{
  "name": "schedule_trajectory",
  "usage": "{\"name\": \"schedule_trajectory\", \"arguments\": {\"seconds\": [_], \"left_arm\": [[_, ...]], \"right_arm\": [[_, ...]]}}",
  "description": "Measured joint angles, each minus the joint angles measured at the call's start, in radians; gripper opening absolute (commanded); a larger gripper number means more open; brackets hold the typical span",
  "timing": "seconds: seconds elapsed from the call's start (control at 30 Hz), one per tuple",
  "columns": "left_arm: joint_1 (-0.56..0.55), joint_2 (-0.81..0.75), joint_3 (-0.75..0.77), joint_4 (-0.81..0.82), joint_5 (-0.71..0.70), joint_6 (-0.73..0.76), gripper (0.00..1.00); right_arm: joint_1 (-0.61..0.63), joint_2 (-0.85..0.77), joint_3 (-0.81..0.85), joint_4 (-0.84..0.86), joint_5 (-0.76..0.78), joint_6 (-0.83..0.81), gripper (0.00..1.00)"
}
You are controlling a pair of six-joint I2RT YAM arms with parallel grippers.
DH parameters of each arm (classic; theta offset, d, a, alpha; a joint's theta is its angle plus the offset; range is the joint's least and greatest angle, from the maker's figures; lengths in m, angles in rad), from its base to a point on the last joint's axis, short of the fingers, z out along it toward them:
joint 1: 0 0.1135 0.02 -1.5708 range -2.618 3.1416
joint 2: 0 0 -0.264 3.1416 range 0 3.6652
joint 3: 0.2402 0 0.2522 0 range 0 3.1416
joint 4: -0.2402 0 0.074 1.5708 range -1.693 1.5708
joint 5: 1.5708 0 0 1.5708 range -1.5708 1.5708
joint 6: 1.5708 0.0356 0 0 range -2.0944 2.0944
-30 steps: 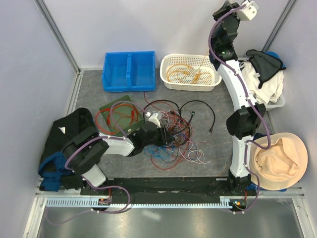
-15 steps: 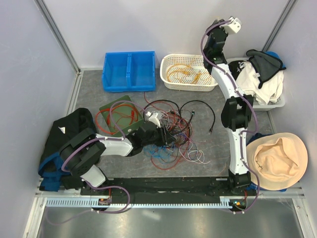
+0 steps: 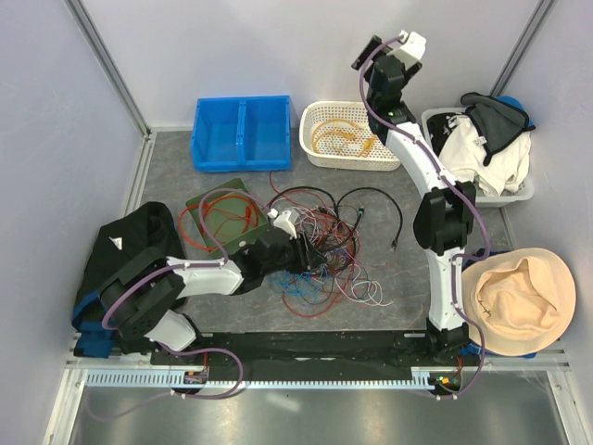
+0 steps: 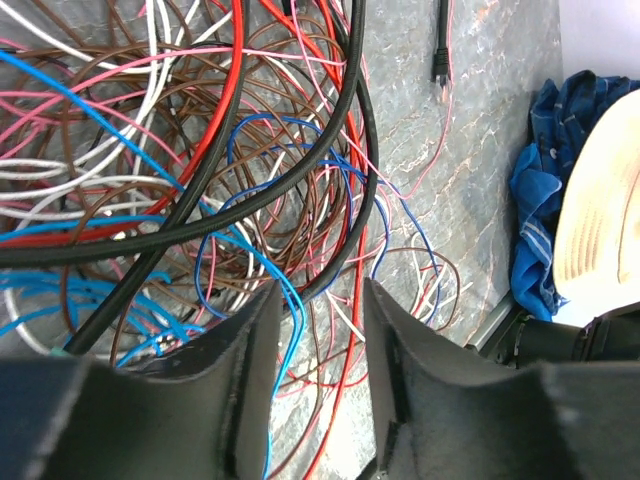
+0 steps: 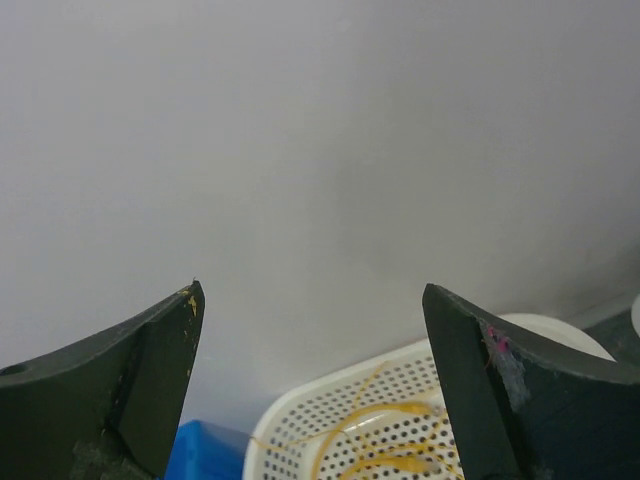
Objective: Untangle the cables
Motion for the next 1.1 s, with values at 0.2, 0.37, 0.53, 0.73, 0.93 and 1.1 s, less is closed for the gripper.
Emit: {"name": "schedule_trajectory", "arguments": {"seconds": [0.2,0.37,0.53,0.73,0.93,1.1], "left_arm": [[-0.01,-0.044,0.002,-0.096,-0.023,-0.012,0.51],[-0.023,-0.077,0.0,-0.158,-0.026,-0.021,0.54],[-0.03,-0.164,-0.011,-0.193,-0.053,-0.019,0.68],[-0.03,-0.219,0.032,-0.291,-0.108,-0.018,0.75],[-0.03,-0.219,0.087,-0.393,-0.141,-0.019,0.69],[-0.03,-0.224,0.092,-0.438,-0.145,-0.018,0.62]], "right_arm": [[0.049,-0.048,0.098,-0.151,0.009,-0.016,0.98],[0.031,-0.061,0.006,-0.255,0.004,0.049,0.98],[0.04,-0.228,-0.452,-0.187,-0.027,0.114,0.98],[0.205,-0.478,-0.656,-0.13,-0.035,0.101,0.98],[0.362,-0.895,-0.912,-0.014,-0.114,0.12,0.98],[0.432,-1.13,-1.202,0.026,-0.115,0.135,0.98]]}}
